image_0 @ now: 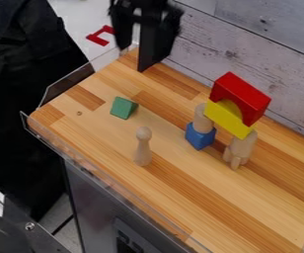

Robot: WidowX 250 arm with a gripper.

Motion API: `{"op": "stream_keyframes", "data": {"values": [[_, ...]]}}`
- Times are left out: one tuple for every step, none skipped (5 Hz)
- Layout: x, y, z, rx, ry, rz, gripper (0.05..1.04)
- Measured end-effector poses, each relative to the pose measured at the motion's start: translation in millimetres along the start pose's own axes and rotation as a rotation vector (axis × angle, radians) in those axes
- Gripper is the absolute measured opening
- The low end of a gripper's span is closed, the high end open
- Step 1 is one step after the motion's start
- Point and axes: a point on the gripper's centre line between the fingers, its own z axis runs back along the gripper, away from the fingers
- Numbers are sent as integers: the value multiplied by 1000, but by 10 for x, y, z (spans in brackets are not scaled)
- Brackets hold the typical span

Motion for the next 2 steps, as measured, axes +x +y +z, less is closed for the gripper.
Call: {"op": "stream_keyframes", "data": {"values": [[-14,-248,330,-1,44,-57,1000],[-21,-336,342,-6,52,-70,999]]}}
